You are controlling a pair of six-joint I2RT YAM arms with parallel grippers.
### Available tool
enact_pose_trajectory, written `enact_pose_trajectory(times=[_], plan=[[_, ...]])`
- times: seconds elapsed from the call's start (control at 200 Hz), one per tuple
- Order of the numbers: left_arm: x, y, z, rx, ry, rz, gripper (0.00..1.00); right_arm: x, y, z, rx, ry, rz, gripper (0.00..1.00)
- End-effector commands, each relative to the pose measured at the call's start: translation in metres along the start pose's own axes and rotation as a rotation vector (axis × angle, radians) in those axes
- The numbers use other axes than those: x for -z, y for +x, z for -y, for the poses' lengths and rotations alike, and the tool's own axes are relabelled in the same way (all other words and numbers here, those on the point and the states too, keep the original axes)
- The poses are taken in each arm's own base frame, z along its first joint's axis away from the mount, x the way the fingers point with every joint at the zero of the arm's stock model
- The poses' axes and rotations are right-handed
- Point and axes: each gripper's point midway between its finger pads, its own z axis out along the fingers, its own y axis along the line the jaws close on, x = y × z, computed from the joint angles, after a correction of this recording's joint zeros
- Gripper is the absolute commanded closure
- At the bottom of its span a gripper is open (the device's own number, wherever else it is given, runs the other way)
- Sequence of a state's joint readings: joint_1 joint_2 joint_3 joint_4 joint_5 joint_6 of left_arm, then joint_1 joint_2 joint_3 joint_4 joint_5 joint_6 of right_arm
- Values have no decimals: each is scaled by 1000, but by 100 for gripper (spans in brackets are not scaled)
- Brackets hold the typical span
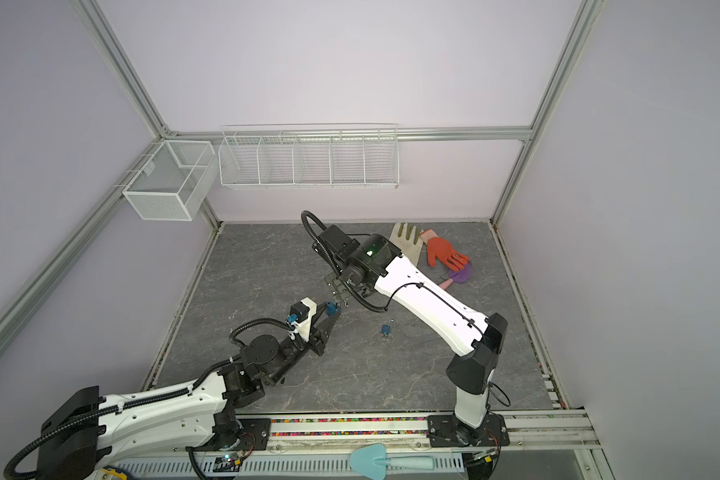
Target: Unlock with the key
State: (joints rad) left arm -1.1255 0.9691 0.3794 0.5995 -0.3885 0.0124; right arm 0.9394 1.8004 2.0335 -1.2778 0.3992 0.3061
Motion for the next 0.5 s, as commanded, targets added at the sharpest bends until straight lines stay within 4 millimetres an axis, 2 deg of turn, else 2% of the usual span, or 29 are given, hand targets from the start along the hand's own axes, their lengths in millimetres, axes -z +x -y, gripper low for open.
enact_pose_trajectory(times=[0.0,0.115,0.26,0.415,0.495], plan=[[4,-24,-7,30,-28,86,100,11,15,2,19,-41,-19,11],[3,-25,-7,30,-33,81,100,16,18,6,2,-40,-8,11],[1,-25,-10,36,-54,82,100,21,22,-2,-10,-102,1,11],[1,-27,-9,47,-52,81,100,25,26,15,-18,-32,13,11],[1,-26,-10,47,-54,77,100,30,26,10,-19,-80,38,11]])
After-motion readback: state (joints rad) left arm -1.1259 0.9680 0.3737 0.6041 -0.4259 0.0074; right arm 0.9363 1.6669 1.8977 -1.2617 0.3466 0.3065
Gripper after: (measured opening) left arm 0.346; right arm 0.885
